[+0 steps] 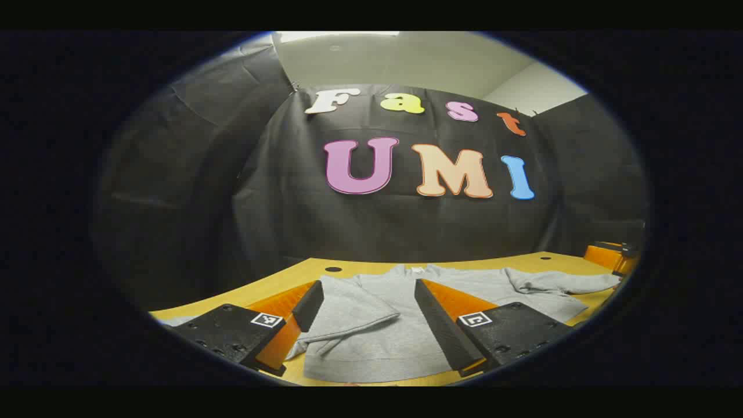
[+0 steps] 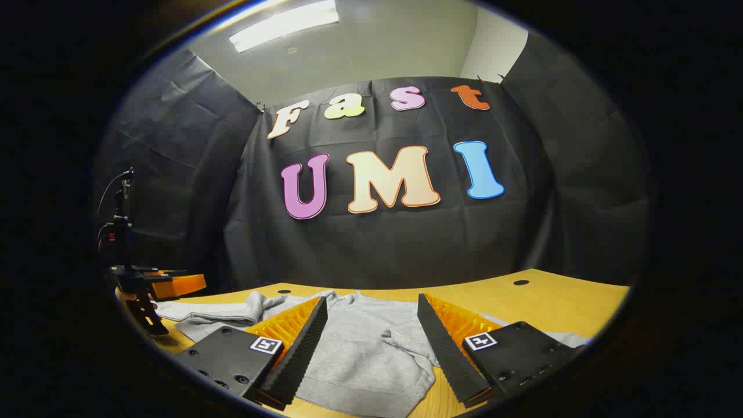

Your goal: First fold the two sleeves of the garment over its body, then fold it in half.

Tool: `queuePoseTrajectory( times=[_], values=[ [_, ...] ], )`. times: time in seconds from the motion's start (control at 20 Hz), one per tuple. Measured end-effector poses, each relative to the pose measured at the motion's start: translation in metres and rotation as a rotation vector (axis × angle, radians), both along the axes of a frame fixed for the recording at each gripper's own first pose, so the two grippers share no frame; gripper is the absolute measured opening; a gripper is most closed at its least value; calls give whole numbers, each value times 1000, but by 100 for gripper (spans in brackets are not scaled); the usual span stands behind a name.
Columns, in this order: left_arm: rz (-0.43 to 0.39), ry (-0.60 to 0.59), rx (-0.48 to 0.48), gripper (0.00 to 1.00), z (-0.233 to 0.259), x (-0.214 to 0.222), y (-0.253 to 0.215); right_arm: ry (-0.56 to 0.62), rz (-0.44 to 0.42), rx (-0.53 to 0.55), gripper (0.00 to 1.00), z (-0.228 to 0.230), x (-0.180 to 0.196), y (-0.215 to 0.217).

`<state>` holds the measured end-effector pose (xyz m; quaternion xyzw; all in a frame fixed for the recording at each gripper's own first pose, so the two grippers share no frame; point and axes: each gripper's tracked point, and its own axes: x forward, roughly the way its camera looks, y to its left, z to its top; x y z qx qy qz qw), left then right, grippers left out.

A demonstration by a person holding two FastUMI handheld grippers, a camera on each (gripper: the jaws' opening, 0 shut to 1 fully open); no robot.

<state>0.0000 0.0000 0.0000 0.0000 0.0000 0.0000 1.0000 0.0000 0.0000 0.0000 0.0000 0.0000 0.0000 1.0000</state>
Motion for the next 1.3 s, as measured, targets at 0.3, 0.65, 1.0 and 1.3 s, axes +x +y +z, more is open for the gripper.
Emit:
queuePoseTrajectory(
  times=[0.3,0.65,1.0,1.3],
  values=[
    [-3,2,-1,93,0,0,-1,6,1,0,98,-3,0,1],
    [-6,0,5,93,-1,0,-2,20,6,-8,95,-7,1,2],
    [-4,12,4,93,-5,1,-2,21,-2,-13,96,-9,2,-1],
    [-9,15,21,94,-9,2,-5,37,-27,-21,98,0,-1,-18]
  ],
)
